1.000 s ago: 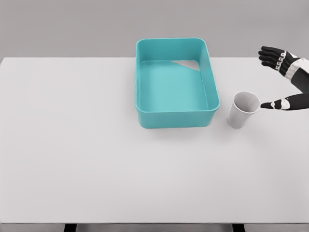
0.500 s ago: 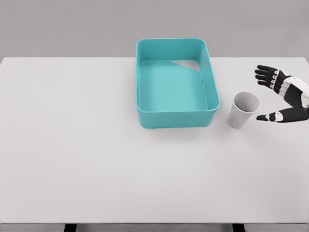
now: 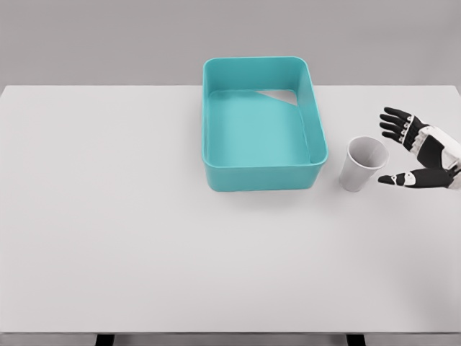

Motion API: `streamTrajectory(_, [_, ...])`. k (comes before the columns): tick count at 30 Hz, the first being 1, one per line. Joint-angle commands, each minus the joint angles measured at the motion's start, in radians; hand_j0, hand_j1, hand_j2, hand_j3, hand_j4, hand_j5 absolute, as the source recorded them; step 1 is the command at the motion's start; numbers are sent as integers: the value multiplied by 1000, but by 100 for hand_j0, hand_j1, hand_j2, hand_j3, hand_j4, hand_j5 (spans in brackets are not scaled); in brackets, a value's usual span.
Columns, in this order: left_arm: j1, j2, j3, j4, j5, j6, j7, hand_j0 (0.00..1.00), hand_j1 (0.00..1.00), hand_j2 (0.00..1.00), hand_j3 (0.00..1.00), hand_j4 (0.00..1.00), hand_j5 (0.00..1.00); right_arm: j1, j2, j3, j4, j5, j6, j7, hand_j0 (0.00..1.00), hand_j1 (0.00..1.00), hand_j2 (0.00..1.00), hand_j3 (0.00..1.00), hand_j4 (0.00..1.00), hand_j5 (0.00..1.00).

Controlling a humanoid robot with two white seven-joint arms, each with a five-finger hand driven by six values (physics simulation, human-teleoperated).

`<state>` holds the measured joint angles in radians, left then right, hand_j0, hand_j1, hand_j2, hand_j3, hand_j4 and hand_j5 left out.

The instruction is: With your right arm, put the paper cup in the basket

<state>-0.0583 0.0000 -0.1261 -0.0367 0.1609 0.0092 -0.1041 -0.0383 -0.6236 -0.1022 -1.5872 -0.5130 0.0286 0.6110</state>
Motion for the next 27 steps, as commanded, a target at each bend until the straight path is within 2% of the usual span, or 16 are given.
streamTrajectory(1, [0,0,0,0,0,0,0,100,100,100,100,100,100,0,7,-2,13,-5,-6,0,100,100,100,100,100,100])
streamTrajectory(13, [0,0,0,0,0,0,0,100,100,100,100,100,100,-21,35,6,101,-5,-45,0,100,100,100,100,100,100])
streamTrajectory(15, [0,0,-1,0,0,0,0,100,100,100,100,100,100,-41,67,6,128,4,-52,0,100,100,100,100,100,100])
streamTrajectory(18, [0,0,0,0,0,0,0,100,100,100,100,100,100,-61,101,6,133,45,-52,0,100,100,100,100,100,100])
streamTrajectory(27, [0,0,0,0,0,0,0,100,100,100,100,100,100,-68,114,35,156,50,-55,0,100,100,100,100,100,100])
